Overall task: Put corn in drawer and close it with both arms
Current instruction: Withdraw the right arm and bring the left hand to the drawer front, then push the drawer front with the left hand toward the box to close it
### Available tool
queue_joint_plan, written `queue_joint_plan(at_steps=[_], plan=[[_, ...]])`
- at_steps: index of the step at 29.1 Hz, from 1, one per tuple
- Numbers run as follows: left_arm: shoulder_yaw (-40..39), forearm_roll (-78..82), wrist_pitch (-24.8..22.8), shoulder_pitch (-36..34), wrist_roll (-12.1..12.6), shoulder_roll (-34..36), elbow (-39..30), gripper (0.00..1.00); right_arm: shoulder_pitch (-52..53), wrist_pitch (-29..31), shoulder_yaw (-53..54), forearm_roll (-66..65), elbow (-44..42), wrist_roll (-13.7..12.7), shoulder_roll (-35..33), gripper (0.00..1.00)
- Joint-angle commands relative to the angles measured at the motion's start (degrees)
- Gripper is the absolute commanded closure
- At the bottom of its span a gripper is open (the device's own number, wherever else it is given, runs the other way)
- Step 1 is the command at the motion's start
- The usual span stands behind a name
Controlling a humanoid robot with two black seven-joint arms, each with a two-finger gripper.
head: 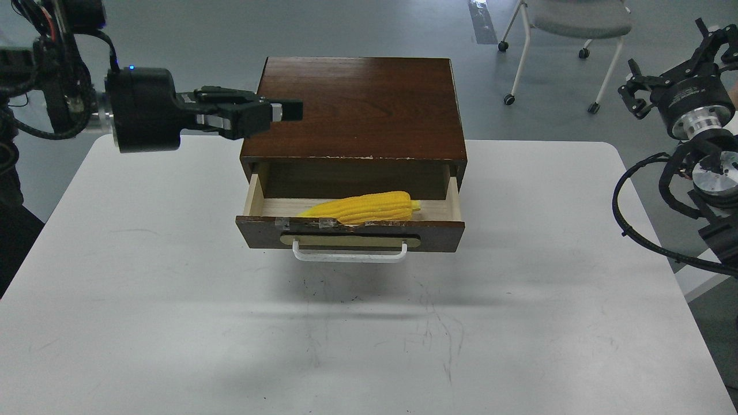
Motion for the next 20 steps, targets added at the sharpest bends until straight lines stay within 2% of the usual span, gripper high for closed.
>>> queue_joint_plan(at_steps=[1,7,16,20], plan=[[4.41,4.36,0.00,0.05,0.02,-1.74,-2.08,1.00,0.73,0.00,-0.03,-0.12,0.05,-0.04,-0.61,0.00],[7.13,24.56,0.00,1.01,0.02,-6.23,-1.82,1.00,1.87,0.00,-0.03,-0.30,-0.12,-0.04,-2.19,0.00],[14.61,31.27,0.00,1.28,0.02,-9.66,-1.99,1.00,2.05,0.27,-0.30,-0.48,-0.56,-0.13,-3.16,0.00],[14.79,34.29,0.00,1.28,0.02,-10.27,-1.64,1.00,2.05,0.27,-0.30,-0.56,-0.56,-0.13,-3.51,0.00]])
